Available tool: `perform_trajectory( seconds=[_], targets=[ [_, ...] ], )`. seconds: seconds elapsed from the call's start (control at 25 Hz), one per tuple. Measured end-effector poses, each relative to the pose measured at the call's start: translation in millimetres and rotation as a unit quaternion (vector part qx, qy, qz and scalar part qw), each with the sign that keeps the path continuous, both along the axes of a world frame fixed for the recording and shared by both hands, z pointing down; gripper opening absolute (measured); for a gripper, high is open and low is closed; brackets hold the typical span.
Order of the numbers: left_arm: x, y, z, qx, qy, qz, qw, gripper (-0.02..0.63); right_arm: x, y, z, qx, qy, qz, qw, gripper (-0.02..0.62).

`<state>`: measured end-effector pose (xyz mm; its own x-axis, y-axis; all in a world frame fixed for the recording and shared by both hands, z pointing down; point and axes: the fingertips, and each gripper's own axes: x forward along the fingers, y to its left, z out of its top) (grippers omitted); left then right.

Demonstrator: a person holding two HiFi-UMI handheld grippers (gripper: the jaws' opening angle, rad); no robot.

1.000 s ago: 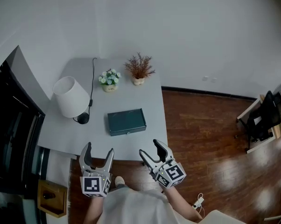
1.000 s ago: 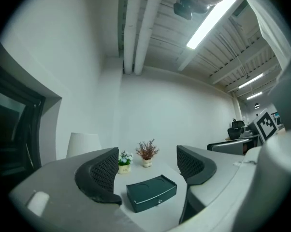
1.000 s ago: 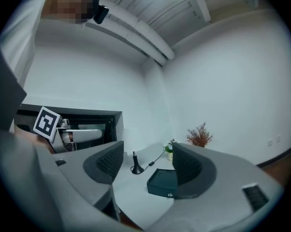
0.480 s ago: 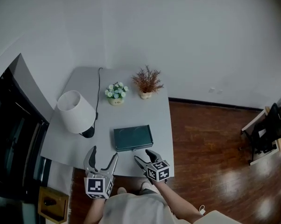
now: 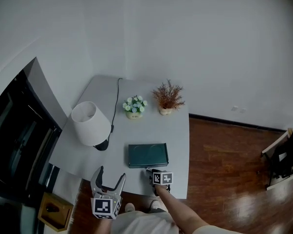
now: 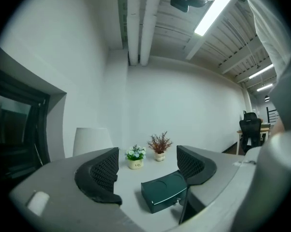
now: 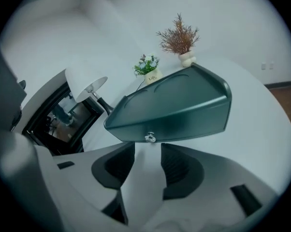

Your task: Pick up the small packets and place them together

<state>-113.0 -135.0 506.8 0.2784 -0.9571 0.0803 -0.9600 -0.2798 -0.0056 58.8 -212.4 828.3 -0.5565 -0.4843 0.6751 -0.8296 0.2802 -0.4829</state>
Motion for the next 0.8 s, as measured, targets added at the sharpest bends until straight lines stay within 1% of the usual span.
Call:
perform_trajectory(
  seconds=[0.24,0.32,0.4,0.44,0.56,0.64,0.8],
  targets=[
    [-20,8,11,-0.013,0.006,-0.03,0.9994,0.36,-3,-18,9,-0.013,0.029,-0.001,0.999,0.164],
    [-25,8,13,-0.015,0.009,-0.035,0.9992,0.36,-1,-21,11,-0.015,0.043,-0.003,0.999,0.113],
    [-28,9,14,-0.016,0.01,-0.038,0.9991,0.36,-3,-19,10,-0.008,0.047,-0.019,0.999,0.11],
    [-29,9,15,-0.016,0.01,-0.039,0.9991,0.36,-6,-17,10,-0.003,0.048,-0.03,0.998,0.061],
    [-28,5,16,-0.016,0.01,-0.036,0.9992,0.36,-8,-7,8,-0.002,0.054,-0.05,0.997,0.06],
    [-26,1,17,-0.015,0.013,-0.032,0.9993,0.36,-6,3,7,-0.011,0.058,-0.065,0.996,0.06],
    [-22,1,22,-0.022,0.013,-0.022,0.9994,0.36,-6,41,11,-0.037,0.067,-0.097,0.992,0.06]
  ],
)
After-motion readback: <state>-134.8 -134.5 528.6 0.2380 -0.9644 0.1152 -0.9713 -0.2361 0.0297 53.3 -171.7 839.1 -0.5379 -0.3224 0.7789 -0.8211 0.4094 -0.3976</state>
